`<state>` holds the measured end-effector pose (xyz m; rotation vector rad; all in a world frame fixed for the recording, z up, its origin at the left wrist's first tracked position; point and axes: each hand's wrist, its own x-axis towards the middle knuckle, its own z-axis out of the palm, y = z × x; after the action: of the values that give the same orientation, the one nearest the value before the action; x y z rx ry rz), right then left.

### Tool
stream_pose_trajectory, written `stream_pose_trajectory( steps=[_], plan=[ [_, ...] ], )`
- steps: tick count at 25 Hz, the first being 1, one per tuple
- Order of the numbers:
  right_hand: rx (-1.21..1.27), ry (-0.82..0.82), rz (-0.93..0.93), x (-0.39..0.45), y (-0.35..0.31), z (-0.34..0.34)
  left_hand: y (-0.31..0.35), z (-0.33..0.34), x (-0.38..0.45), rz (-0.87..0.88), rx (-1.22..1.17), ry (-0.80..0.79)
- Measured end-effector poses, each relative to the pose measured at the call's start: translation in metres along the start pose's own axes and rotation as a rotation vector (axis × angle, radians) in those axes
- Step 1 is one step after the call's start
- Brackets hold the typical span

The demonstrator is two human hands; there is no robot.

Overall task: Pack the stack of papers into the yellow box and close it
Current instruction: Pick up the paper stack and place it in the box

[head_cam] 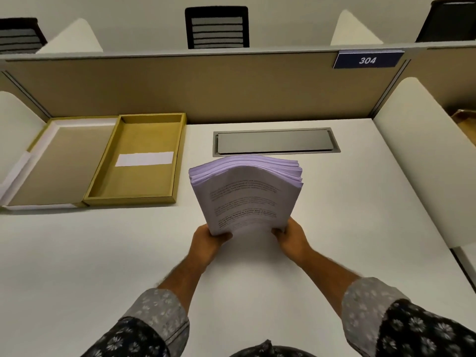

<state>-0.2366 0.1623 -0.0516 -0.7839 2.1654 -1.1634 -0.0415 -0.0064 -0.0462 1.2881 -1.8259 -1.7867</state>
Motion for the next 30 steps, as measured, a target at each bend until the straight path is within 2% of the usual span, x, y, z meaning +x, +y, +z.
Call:
stream_pose_trajectory(
  steps=[3, 9, 13, 19, 26, 30],
  plan=[
    [0.020, -0.044, 0.020, -0.006, 0.001, -0.007, -0.001, 0.004, -0.010, 0.010, 0.010, 0.003],
    [0.068, -0.219, 0.000, -0.013, -0.017, -0.018, 0.009, -0.019, -0.027, -0.063, -0.030, -0.112],
    [0.088, -0.354, 0.013, -0.007, -0.054, -0.003, 0.022, -0.052, -0.028, -0.075, -0.046, -0.067],
    [0.148, -0.403, 0.077, 0.017, -0.126, 0.070, 0.040, -0.139, 0.005, -0.096, -0.027, 0.079],
    [0.234, -0.349, 0.134, 0.069, -0.212, 0.174, 0.064, -0.266, 0.078, -0.102, 0.026, 0.035],
    [0.224, -0.300, 0.220, 0.115, -0.243, 0.221, 0.070, -0.317, 0.131, -0.153, -0.034, 0.007]
  ],
)
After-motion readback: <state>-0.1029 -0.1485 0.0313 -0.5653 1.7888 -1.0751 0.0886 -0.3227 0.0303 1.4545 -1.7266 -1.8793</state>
